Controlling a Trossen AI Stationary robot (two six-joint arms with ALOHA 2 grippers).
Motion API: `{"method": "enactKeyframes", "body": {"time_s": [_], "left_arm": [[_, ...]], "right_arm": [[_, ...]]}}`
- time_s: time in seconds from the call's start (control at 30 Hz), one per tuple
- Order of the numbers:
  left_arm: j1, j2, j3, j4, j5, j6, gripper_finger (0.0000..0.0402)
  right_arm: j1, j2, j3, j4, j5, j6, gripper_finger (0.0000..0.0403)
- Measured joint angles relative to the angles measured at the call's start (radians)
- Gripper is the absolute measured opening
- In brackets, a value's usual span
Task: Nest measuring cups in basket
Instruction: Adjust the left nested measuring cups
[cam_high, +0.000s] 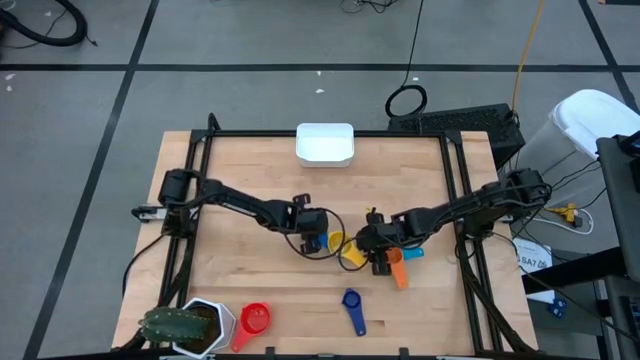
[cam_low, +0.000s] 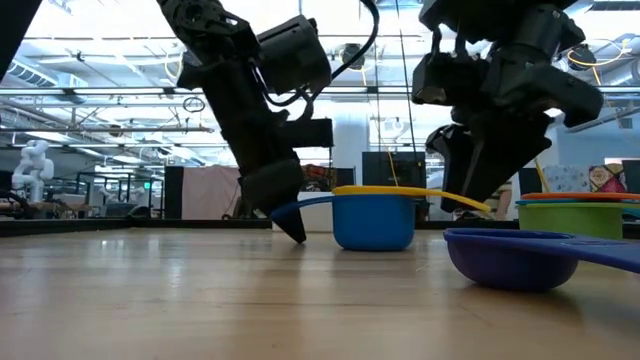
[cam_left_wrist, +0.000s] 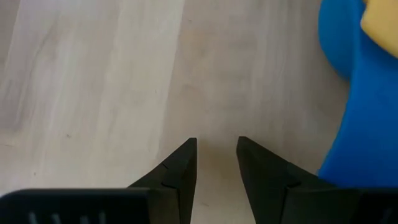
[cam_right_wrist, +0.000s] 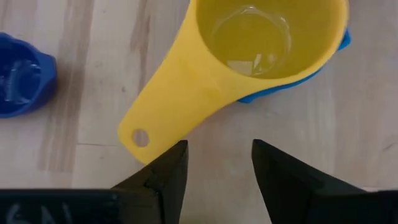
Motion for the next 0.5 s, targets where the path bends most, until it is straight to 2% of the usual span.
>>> {"method": "enactKeyframes", "body": {"time_s": [0.23, 0.5], "left_arm": [[-0.041, -0.001, -0.001, -0.005, 0.015, -0.074, 0.0122], [-0.062, -0.001, -0.001, -0.006, 0.028, -0.111, 0.0122]], "right_arm": [[0.018, 0.015, 0.0, 0.024, 0.003, 0.064, 0.0119], [0.018, 0.121, 0.001, 0.119, -0.042, 0.138, 0.0036]]}}
